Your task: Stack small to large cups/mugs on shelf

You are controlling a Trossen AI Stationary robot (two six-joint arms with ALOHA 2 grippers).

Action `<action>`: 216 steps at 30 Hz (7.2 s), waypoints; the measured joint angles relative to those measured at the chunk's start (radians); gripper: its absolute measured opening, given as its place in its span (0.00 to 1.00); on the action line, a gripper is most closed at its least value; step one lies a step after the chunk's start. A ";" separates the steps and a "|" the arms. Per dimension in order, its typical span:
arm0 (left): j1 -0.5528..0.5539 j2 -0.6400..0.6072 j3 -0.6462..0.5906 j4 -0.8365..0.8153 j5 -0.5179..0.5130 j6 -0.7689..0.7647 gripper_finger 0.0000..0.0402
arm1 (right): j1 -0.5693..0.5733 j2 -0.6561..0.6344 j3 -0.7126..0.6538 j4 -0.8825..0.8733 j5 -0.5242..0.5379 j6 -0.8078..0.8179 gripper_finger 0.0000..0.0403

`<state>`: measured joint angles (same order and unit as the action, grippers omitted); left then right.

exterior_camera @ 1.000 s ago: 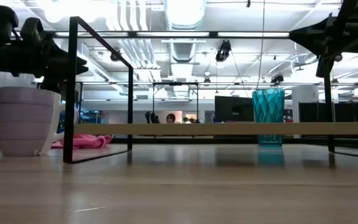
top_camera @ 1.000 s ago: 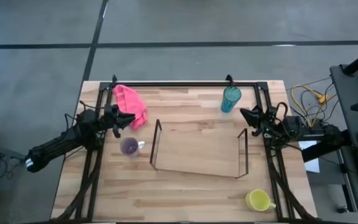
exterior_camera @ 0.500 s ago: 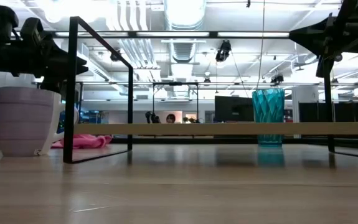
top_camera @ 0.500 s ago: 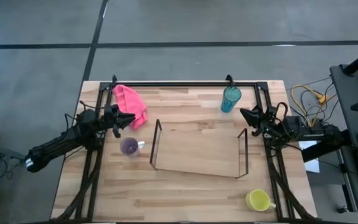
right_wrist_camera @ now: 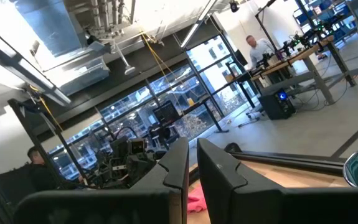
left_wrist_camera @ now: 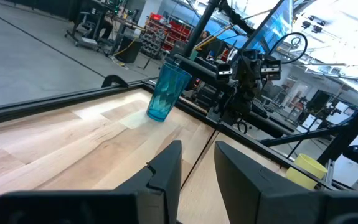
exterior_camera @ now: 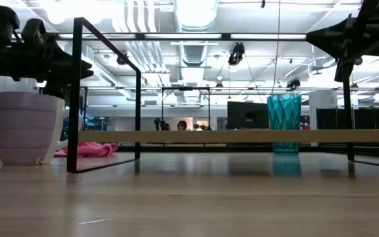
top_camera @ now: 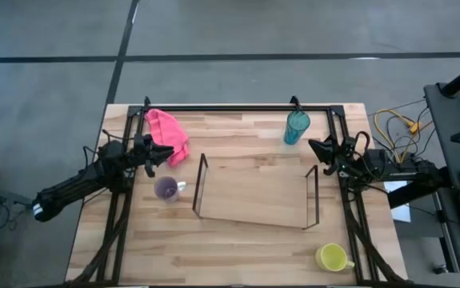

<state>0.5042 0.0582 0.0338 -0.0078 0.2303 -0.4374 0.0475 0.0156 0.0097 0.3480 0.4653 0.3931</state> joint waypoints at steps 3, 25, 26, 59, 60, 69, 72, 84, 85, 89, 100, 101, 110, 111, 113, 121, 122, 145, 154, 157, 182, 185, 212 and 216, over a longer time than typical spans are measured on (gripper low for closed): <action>0.000 0.000 0.000 0.000 0.000 0.000 0.20 | 0.000 0.000 0.000 0.000 0.000 0.000 0.07; 0.000 0.000 0.000 0.000 0.000 0.000 0.20 | 0.000 0.000 0.000 0.007 -0.004 0.188 0.07; 0.000 0.000 0.000 0.000 0.000 0.000 0.20 | 0.000 0.000 0.000 0.007 -0.004 0.201 0.07; 0.000 -0.001 0.110 0.395 0.039 -0.121 0.20 | 0.000 0.000 0.042 0.334 -0.227 0.290 0.07; 0.000 -0.002 0.136 0.360 0.039 -0.092 0.20 | 0.000 0.000 0.069 0.298 -0.251 0.287 0.07; 0.000 0.112 0.457 -0.115 0.037 0.071 0.20 | 0.000 0.175 0.491 -0.369 -0.286 0.278 0.07; 0.000 0.178 0.556 -0.187 0.036 0.121 0.20 | 0.000 0.276 0.638 -0.476 -0.293 0.243 0.07; 0.000 0.422 0.835 -0.418 0.024 0.265 0.20 | 0.000 0.663 1.191 -0.985 -0.345 -0.054 0.07; 0.000 0.430 0.848 -0.418 0.023 0.266 0.20 | 0.000 0.691 1.225 -1.032 -0.342 -0.071 0.07; 0.000 0.448 0.879 -0.419 0.008 0.260 0.20 | 0.000 0.785 1.334 -1.116 -0.337 -0.094 0.07; 0.000 0.450 0.873 -0.422 0.004 0.233 0.20 | 0.000 0.984 1.555 -1.312 -0.337 -0.051 0.07; 0.000 0.450 0.873 -0.421 0.004 0.233 0.20 | 0.000 0.998 1.568 -1.344 -0.337 -0.045 0.07; 0.000 0.422 0.873 -0.421 0.004 0.234 0.20 | 0.000 1.099 1.589 -1.546 -0.337 0.018 0.07; 0.000 0.418 0.873 -0.421 0.004 0.234 0.20 | 0.000 1.107 1.589 -1.542 -0.338 0.018 0.07; 0.000 0.408 0.872 -0.420 0.004 0.234 0.20 | 0.000 1.121 1.589 -1.518 -0.338 0.018 0.07; 0.000 0.373 0.872 -0.420 0.004 0.234 0.20 | 0.000 1.140 1.589 -1.424 -0.338 0.018 0.07; 0.000 0.369 0.872 -0.420 0.004 0.234 0.20 | 0.000 1.140 1.589 -1.418 -0.338 0.018 0.07; 0.000 0.323 0.870 -0.420 0.004 0.235 0.20 | 0.000 1.130 1.590 -1.358 -0.291 0.060 0.07; 0.000 0.323 0.863 -0.420 0.004 0.235 0.20 | 0.000 1.131 1.590 -1.358 -0.264 0.061 0.07; 0.000 0.323 0.856 -0.420 0.004 0.235 0.20 | 0.000 1.132 1.590 -1.384 -0.226 0.070 0.07; 0.000 0.323 0.843 -0.420 0.004 0.235 0.20 | 0.000 1.134 1.590 -1.439 -0.228 0.124 0.46; 0.000 0.323 0.843 -0.420 0.004 0.235 0.20 | 0.000 1.133 1.590 -1.454 -0.227 0.122 0.53; -0.001 0.323 0.843 -0.420 0.004 0.235 0.20 | -0.308 1.395 1.588 -1.766 -0.271 -0.006 0.56; -0.001 0.323 0.843 -0.420 0.004 0.235 0.20 | -0.379 1.413 1.588 -1.766 -0.289 -0.020 0.56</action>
<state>0.5034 0.3817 0.8764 -0.4282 0.2344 -0.2020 -0.3315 1.4289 1.5982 -1.4181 0.1761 0.3733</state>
